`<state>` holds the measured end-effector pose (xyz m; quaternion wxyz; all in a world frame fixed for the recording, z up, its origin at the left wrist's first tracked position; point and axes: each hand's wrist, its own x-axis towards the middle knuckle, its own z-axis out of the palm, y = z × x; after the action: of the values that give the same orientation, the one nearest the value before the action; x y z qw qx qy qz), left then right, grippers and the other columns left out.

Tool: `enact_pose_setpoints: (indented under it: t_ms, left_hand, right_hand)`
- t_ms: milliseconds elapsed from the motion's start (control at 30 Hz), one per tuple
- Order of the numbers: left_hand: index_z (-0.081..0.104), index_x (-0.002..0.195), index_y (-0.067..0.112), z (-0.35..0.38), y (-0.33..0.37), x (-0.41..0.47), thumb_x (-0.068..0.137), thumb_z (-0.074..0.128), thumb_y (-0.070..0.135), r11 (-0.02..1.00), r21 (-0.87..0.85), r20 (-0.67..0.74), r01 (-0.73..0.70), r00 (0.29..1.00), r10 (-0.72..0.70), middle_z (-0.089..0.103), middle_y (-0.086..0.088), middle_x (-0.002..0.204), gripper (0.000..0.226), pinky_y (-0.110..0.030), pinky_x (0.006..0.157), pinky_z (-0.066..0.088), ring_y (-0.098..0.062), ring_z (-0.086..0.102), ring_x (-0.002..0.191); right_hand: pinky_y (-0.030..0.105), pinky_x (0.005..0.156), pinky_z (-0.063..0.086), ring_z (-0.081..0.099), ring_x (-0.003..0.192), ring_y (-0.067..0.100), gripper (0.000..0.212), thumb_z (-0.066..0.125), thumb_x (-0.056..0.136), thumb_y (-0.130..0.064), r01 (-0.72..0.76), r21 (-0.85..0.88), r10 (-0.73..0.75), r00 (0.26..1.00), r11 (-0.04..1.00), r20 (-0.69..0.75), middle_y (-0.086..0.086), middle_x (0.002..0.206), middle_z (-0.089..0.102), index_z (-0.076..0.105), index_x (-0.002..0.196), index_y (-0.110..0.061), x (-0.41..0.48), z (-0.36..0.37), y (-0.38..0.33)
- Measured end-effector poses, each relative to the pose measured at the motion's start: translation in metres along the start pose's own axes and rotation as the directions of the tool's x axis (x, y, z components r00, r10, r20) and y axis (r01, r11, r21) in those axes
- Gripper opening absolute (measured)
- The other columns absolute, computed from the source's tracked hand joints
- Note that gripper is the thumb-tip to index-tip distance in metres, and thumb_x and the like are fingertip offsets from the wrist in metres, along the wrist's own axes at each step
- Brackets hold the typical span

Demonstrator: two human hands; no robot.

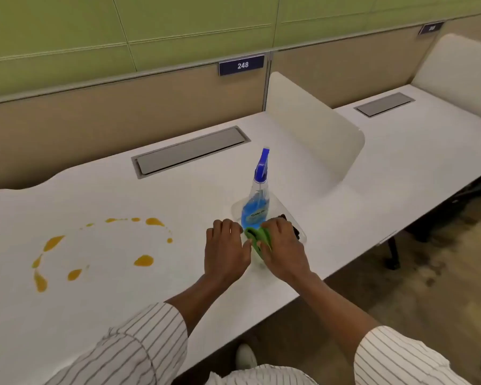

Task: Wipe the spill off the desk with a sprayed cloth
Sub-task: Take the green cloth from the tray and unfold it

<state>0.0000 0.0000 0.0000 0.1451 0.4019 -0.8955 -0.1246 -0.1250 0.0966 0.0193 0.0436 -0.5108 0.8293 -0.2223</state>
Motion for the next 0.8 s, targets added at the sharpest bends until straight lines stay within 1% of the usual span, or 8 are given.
enact_pose_setpoints:
  t_ms: [100,167,367,467,567,633,700,800]
  left_hand:
    - [0.064,0.121,0.013,0.007,0.012,0.005,0.103,0.063,0.047,0.993,-0.073,0.022,0.09,0.996,-0.088,0.067,-0.005,0.119,0.038,-0.038,0.095,0.051,-0.023,0.057,0.111]
    - [0.062,0.126,0.013,0.009,0.02,0.008,0.103,0.063,0.05,0.986,-0.092,0.044,0.14,0.99,-0.137,0.067,-0.006,0.123,0.043,-0.038,0.098,0.054,-0.022,0.058,0.113]
    - [0.056,0.145,0.017,0.016,0.024,0.015,0.107,0.054,0.05,0.974,-0.026,0.102,0.226,0.97,-0.222,0.057,-0.007,0.143,0.051,-0.036,0.107,0.047,-0.023,0.052,0.131]
    - [0.059,0.142,0.019,0.017,0.026,0.016,0.107,0.054,0.049,0.968,-0.039,0.114,0.247,0.964,-0.241,0.053,-0.007,0.146,0.046,-0.034,0.107,0.048,-0.023,0.049,0.134]
    - [0.064,0.138,0.018,0.014,0.028,0.019,0.104,0.059,0.046,0.96,-0.067,0.103,0.27,0.959,-0.263,0.048,-0.008,0.15,0.044,-0.034,0.108,0.047,-0.024,0.045,0.138]
    - [0.066,0.134,0.017,0.011,0.03,0.022,0.101,0.064,0.044,0.946,-0.109,0.097,0.305,0.95,-0.295,0.045,-0.007,0.151,0.043,-0.034,0.108,0.046,-0.024,0.043,0.14]
    - [0.068,0.128,0.017,0.008,0.033,0.026,0.098,0.067,0.044,0.927,-0.152,0.086,0.344,0.939,-0.334,0.046,-0.006,0.149,0.041,-0.034,0.107,0.047,-0.024,0.043,0.139]
    - [0.069,0.118,0.016,0.006,0.037,0.031,0.097,0.069,0.044,0.899,-0.204,0.071,0.387,0.922,-0.381,0.053,-0.005,0.141,0.035,-0.035,0.106,0.046,-0.023,0.046,0.135]
  right_hand:
    - [0.034,0.09,0.058,0.059,0.121,0.021,0.042,0.065,0.099,-0.038,-0.101,0.019,0.1,0.993,0.995,0.06,0.003,0.136,0.06,0.056,0.134,-0.017,0.0,-0.001,0.014]
    - [0.032,0.085,0.058,0.061,0.115,0.018,0.037,0.062,0.1,-0.041,-0.155,-0.008,0.154,0.978,0.988,0.137,0.0,0.133,0.06,0.059,0.131,-0.02,0.0,-0.001,0.021]
    - [0.028,0.068,0.05,0.069,0.09,0.017,0.025,0.063,0.099,-0.042,-0.148,-0.042,0.154,0.959,0.988,0.238,-0.002,0.101,0.071,0.07,0.106,-0.019,0.008,0.003,0.026]
    - [0.031,0.07,0.058,0.068,0.078,0.018,0.021,0.062,0.1,-0.036,-0.138,-0.098,0.16,0.952,0.986,0.263,-0.003,0.082,0.068,0.069,0.092,-0.018,0.017,0.001,0.025]
    - [0.026,0.06,0.048,0.058,0.067,0.015,0.02,0.058,0.098,-0.032,-0.162,-0.104,0.182,0.959,0.981,0.218,-0.007,0.073,0.061,0.063,0.082,-0.02,0.028,-0.004,0.024]
    - [0.025,0.059,0.048,0.061,0.068,0.015,0.019,0.057,0.097,-0.035,-0.18,-0.073,0.191,0.961,0.981,0.198,-0.005,0.078,0.067,0.065,0.087,-0.021,0.037,-0.012,0.024]
    - [0.028,0.067,0.056,0.065,0.075,0.016,0.019,0.057,0.098,-0.037,-0.165,-0.044,0.171,0.964,0.985,0.203,-0.003,0.089,0.073,0.068,0.098,-0.021,0.045,-0.023,0.023]
    - [0.024,0.07,0.049,0.062,0.081,0.014,0.024,0.059,0.099,-0.039,-0.126,-0.021,0.127,0.971,0.992,0.205,-0.004,0.102,0.073,0.068,0.11,-0.02,0.055,-0.04,0.022]
